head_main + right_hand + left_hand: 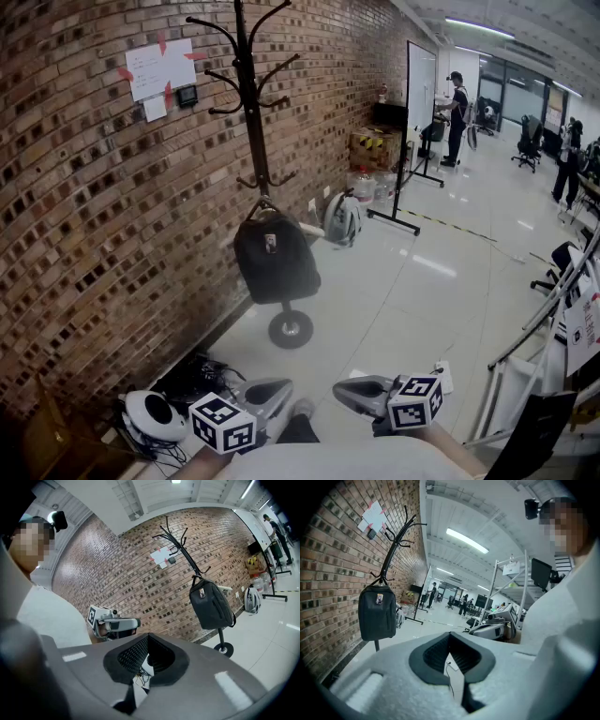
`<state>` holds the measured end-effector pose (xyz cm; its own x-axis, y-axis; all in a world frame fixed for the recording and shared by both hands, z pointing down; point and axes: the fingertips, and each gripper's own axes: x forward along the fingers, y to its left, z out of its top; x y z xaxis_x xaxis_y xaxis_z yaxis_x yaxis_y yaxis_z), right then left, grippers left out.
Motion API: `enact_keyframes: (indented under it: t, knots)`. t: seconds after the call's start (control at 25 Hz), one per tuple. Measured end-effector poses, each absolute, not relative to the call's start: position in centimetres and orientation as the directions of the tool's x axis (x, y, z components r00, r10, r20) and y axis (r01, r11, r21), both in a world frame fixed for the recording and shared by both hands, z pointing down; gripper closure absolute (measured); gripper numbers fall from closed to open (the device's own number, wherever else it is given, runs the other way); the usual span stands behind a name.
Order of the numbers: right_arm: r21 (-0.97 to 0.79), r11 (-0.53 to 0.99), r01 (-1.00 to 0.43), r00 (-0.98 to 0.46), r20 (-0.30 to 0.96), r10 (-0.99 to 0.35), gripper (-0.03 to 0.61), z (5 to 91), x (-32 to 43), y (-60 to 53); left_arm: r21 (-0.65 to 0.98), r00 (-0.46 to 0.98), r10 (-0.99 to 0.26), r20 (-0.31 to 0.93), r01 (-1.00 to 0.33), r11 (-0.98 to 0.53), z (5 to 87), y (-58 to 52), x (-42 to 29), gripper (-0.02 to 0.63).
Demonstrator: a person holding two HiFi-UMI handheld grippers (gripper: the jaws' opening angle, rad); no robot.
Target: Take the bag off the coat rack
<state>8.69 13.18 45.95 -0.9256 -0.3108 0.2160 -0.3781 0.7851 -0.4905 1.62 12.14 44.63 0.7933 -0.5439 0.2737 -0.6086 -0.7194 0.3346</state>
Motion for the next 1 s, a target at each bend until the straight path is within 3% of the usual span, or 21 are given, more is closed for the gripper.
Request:
enact_keyframes:
  t: [0.48, 1.0]
  knots:
    - [-0.527, 0.765, -0.372, -0.928, 0.229, -0.293, 0.58, 47.6, 6.4, 3.4, 0.372, 0.783, -0.552, 0.287, -0.622, -0.689, 46.8, 2.7, -1.4, 0.614]
    - [-0.535, 0.705, -0.465, -0.884, 0.248, -0.395, 0.58, 46.8, 1.7, -20.8, 0.338, 0.802, -0.484, 0.348, -0.59, -0.733, 47.7, -19.9, -7.0, 0.612]
